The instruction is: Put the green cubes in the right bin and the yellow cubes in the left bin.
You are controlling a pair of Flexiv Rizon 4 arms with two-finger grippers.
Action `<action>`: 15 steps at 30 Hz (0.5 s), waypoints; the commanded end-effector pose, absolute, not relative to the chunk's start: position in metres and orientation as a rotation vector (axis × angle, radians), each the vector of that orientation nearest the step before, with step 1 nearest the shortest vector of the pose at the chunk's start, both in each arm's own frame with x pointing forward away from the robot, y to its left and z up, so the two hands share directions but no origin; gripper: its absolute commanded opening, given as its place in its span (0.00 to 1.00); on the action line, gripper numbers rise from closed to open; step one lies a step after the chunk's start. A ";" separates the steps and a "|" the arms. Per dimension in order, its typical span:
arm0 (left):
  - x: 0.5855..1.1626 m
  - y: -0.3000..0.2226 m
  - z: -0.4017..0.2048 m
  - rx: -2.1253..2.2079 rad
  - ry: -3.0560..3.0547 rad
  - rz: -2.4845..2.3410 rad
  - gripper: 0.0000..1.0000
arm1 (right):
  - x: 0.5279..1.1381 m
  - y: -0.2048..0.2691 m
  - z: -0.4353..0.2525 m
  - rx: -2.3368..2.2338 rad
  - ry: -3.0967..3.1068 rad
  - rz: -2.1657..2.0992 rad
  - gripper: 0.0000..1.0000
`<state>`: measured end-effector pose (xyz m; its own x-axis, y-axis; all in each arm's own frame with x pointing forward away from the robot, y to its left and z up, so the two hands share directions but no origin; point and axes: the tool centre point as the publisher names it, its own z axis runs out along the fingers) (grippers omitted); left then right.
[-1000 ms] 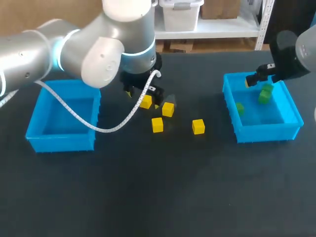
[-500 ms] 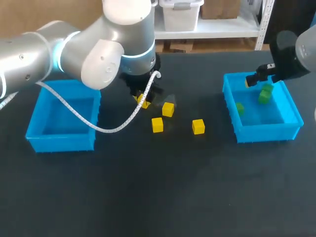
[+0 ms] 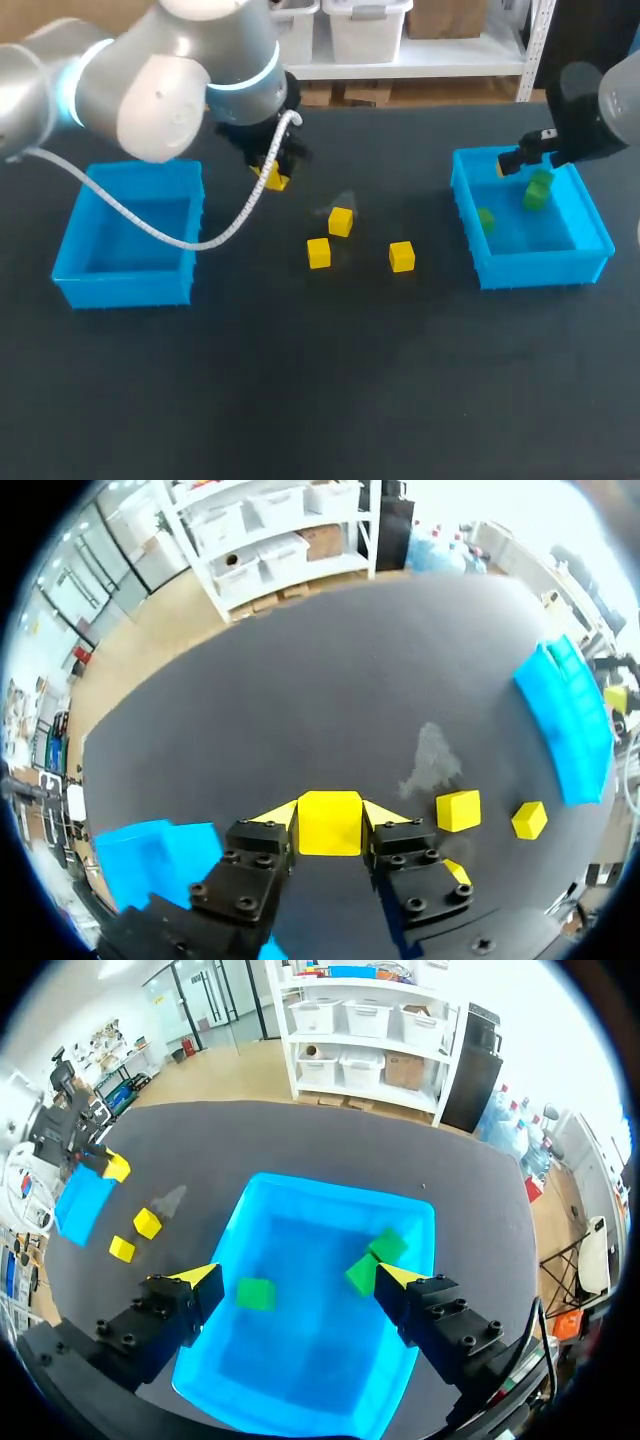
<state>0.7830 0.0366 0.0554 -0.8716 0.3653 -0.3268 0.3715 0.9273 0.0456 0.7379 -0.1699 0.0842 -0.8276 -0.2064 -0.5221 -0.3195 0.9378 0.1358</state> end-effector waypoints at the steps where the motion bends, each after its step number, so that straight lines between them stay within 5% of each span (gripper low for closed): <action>1: 0.769 0.067 0.090 0.496 2.678 -0.045 0.00 | 0.736 -0.170 0.084 -0.372 2.570 0.292 1.00; 15: 0.775 0.177 0.111 0.188 2.668 0.063 0.00 | 0.736 -0.170 0.084 -0.372 2.570 0.292 1.00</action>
<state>0.7872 0.1603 0.1078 -0.9008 0.1492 -0.4077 0.1243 0.9884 0.0870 0.7378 -0.1700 0.0842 -0.8275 -0.2063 -0.5222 -0.3195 0.9378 0.1358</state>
